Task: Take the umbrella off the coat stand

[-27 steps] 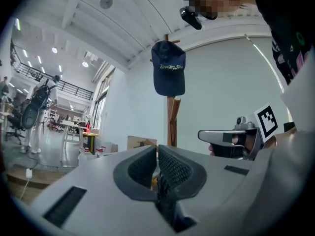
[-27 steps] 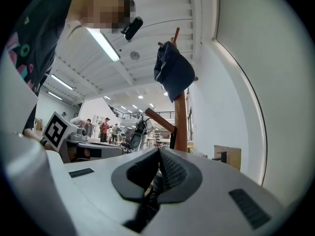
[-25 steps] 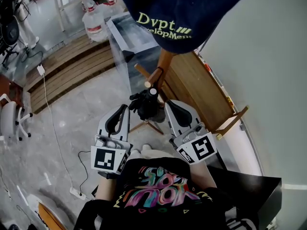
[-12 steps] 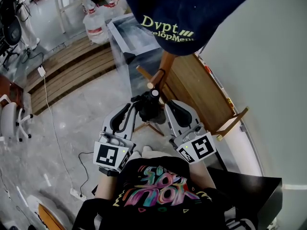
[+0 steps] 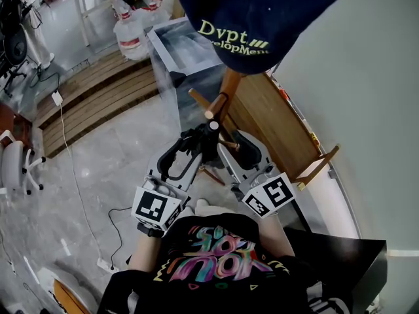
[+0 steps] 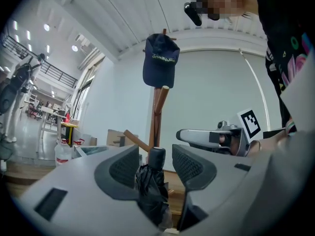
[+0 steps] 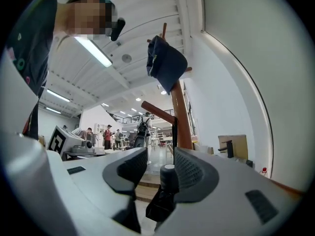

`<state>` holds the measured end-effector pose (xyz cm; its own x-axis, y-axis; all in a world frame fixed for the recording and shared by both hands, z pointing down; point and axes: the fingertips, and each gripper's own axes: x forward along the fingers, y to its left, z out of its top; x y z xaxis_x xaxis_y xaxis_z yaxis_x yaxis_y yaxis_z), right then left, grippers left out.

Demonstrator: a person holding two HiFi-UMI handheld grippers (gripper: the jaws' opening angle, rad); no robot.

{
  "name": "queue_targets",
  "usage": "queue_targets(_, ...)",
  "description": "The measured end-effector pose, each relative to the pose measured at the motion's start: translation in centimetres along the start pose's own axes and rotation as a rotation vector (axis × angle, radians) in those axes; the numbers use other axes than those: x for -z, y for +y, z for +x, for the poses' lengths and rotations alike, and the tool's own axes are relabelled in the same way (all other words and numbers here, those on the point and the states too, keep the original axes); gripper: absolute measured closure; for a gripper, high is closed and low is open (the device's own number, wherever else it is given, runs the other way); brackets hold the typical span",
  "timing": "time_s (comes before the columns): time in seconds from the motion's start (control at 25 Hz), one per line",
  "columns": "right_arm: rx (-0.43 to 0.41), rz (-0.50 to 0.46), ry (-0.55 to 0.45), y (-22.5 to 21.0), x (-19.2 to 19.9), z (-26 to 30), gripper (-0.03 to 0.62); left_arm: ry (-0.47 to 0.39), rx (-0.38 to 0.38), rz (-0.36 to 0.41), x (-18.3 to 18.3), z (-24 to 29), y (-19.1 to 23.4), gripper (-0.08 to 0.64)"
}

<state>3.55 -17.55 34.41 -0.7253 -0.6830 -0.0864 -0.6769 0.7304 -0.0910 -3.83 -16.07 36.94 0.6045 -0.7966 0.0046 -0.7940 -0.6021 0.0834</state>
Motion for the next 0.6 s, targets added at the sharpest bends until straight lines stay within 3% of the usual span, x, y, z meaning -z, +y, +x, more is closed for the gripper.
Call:
queue_targets(0.32, -0.002, 0.051, 0.055, -1.1, 2.1, 1.0, 0.364, 0.089, 0.072, 0.035, 3.5, 1.2, 0.2, 0.306)
queue_targets(0.6, -0.038, 0.042, 0.102, -1.5, 4.7, 2.2, 0.341, 0.098, 0.123, 0.054, 6.6, 2.7, 0.9, 0.284)
